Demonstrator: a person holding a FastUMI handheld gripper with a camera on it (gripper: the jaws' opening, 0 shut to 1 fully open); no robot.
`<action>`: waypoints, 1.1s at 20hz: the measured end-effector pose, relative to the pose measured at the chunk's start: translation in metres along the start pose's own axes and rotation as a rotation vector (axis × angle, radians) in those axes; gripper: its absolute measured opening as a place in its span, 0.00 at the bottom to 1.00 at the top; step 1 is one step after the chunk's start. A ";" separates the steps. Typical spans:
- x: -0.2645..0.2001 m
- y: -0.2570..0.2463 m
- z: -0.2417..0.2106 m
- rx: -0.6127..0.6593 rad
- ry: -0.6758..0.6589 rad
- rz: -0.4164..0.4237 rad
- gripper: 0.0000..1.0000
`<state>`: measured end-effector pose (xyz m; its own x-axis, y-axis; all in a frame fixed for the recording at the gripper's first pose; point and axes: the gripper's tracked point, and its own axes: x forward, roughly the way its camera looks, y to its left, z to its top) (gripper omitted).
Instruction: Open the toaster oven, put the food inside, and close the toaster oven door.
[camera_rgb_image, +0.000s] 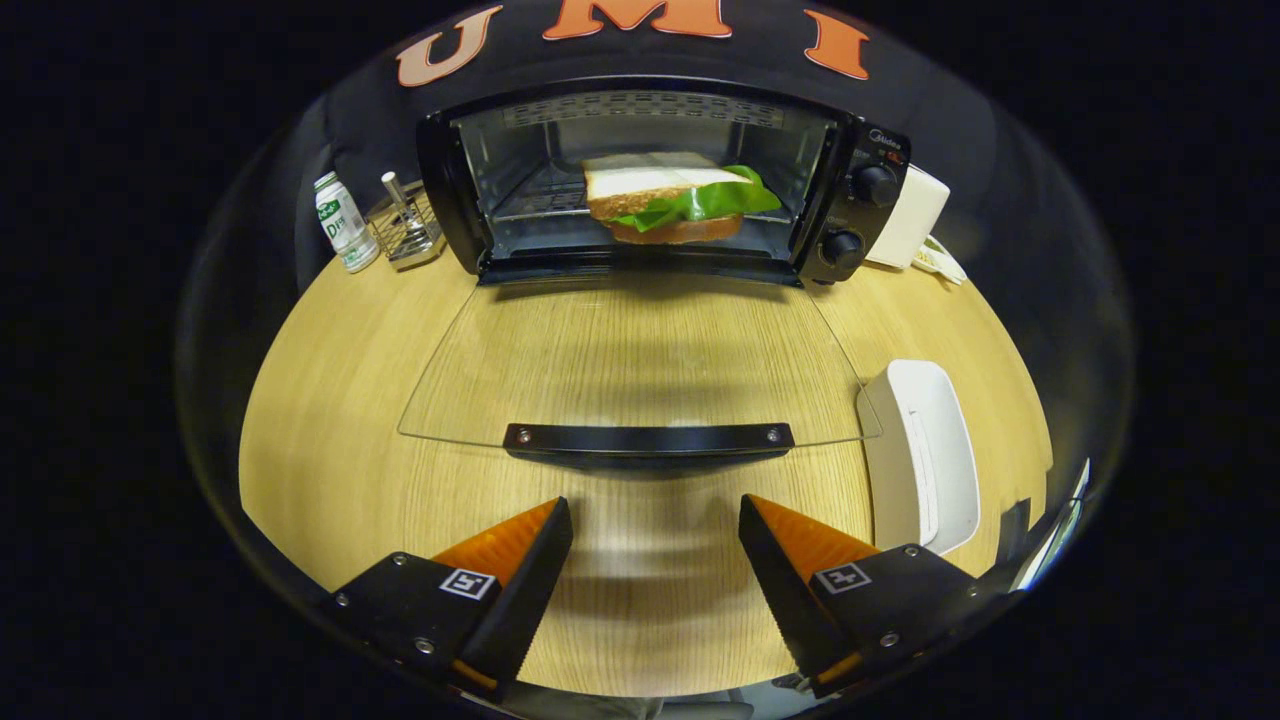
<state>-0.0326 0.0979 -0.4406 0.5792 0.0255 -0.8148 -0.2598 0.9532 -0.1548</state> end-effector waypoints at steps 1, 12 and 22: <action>0.005 0.001 0.001 0.005 0.001 0.001 1.00; 0.018 0.003 0.008 0.087 -0.008 -0.002 0.99; -0.021 -0.002 0.047 0.145 -0.069 0.036 1.00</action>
<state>-0.0079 0.1099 -0.3970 0.6248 0.0767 -0.7770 -0.1705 0.9845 -0.0399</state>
